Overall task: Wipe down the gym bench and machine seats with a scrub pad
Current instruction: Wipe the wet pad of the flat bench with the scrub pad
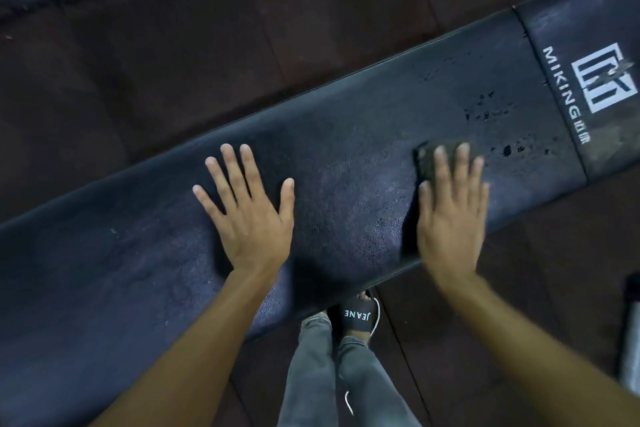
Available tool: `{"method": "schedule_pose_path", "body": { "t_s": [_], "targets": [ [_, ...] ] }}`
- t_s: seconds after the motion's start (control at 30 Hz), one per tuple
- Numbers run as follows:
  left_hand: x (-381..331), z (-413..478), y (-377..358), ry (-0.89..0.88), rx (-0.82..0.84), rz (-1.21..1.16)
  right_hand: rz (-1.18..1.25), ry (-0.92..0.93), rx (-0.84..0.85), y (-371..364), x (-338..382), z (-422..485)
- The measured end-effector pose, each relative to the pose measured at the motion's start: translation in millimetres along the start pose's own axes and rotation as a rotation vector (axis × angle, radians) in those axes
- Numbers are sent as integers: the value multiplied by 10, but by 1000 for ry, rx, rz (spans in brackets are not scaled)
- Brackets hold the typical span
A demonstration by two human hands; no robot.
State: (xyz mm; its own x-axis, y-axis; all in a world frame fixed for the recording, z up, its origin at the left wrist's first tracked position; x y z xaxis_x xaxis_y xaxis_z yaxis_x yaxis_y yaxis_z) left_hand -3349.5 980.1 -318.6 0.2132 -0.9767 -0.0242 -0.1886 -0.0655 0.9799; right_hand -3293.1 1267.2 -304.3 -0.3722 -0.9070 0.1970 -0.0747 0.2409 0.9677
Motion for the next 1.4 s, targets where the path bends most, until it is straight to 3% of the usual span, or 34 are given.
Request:
{"method": "schedule_pose_path", "body": {
  "t_s": [0.17, 0.3, 0.47, 0.57, 0.73, 0.87, 1.0, 1.1, 1.23, 1.33, 1.4],
  "targets": [
    [-7, 10, 4, -12, 10, -35, -48, 331, 54, -270, 856, -475],
    [-9, 22, 10, -19, 11, -44, -36, 513, 24, -264, 1230, 131],
    [-97, -22, -7, 51, -14, -79, -28, 584, -53, -120, 1189, 970],
    [-387, -19, 9, 81, -36, -88, -14, 514, 3, -38, 931, 1422],
    [-1465, -55, -17, -103, -31, -64, 9, 370, 27, 204, 165, 1851],
    [-2189, -6, -67, -186, -4, -46, 38, 203, -18, 395, -662, 1642],
    [-2245, 8, -95, -152, -12, -13, 48, 35, -32, 387, -1129, 729],
    [-2236, 5, -70, -158, -26, -1, 13, 165, 31, 208, -868, 226],
    [-2239, 12, -72, -163, -22, -9, 16, 384, 30, 212, -495, 864],
    [-2230, -6, -79, -161, -25, -23, 23, 208, -17, 359, -852, 1447],
    [-2236, -9, -70, -163, -21, -26, 72, 18, -70, 405, -1118, 1342]
  ]
}}
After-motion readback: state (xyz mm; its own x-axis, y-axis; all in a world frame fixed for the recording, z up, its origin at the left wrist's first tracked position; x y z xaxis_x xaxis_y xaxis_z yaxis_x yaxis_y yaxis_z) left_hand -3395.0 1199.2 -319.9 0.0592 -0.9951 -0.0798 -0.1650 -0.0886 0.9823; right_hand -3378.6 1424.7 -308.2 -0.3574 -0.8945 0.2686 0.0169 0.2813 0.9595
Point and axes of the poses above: each hand's wrist, its own z-axis towards the middle knuckle, its own y-axis out of the back of the hand, x = y × z, the point moved 8 cm from there along z, towards the middle knuckle, and after that the axes turned 4 degrees about y, right-handed, at the moved point
